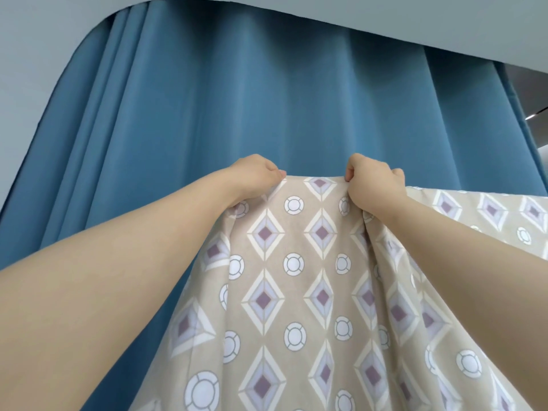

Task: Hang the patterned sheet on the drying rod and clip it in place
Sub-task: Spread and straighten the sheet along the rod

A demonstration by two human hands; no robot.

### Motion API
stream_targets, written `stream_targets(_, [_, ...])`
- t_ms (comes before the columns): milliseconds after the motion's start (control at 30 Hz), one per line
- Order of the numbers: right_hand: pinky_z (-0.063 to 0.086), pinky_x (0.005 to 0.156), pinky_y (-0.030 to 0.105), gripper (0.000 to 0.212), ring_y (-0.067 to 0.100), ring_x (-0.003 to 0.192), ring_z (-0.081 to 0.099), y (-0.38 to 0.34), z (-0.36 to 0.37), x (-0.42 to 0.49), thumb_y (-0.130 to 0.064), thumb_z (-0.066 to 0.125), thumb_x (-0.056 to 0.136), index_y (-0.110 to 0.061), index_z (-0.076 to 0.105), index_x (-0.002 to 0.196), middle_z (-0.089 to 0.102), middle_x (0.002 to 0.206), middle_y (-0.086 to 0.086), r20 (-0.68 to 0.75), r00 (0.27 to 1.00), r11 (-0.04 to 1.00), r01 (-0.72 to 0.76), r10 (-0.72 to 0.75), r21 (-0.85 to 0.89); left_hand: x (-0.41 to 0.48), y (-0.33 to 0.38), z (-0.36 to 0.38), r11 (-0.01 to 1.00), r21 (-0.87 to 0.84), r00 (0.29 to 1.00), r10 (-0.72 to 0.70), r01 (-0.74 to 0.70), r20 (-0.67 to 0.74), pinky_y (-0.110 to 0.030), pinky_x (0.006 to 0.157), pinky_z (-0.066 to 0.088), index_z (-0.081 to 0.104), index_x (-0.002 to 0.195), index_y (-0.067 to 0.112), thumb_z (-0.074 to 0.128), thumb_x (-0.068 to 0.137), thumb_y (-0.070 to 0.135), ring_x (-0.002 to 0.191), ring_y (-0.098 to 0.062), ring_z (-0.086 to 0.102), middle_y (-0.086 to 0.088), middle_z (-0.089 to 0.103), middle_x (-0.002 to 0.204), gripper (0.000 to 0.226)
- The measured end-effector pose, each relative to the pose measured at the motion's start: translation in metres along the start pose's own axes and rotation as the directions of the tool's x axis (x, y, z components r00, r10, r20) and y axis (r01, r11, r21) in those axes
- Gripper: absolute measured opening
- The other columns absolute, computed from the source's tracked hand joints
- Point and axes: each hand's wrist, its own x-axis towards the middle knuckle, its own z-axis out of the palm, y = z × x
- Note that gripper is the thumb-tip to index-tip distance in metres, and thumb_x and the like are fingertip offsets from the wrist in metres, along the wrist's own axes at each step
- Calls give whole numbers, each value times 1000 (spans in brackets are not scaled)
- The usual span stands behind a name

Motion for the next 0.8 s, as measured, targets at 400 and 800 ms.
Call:
stream_targets(400, [29, 93, 39, 38, 30, 109, 49, -62, 24, -16, -33, 22, 100, -14, 54, 107, 60, 112, 9, 65, 967, 968, 243, -247, 64, -26, -48, -34, 969, -242, 974, 0, 56, 225, -29, 76, 52, 69, 106, 25, 51, 87, 4, 81, -14, 65, 3, 72, 95, 34])
stream_targets(800, [27, 95, 39, 39, 33, 105, 48, -80, 48, -27, -33, 22, 101, -9, 53, 101, 59, 104, 11, -93, 979, 983, 183, -184, -17, -39, -104, -76, 936, 300, 966, -229, 184, 121, -31, 61, 54, 59, 83, 18, 60, 76, -5, 71, -19, 61, -4, 63, 86, 23])
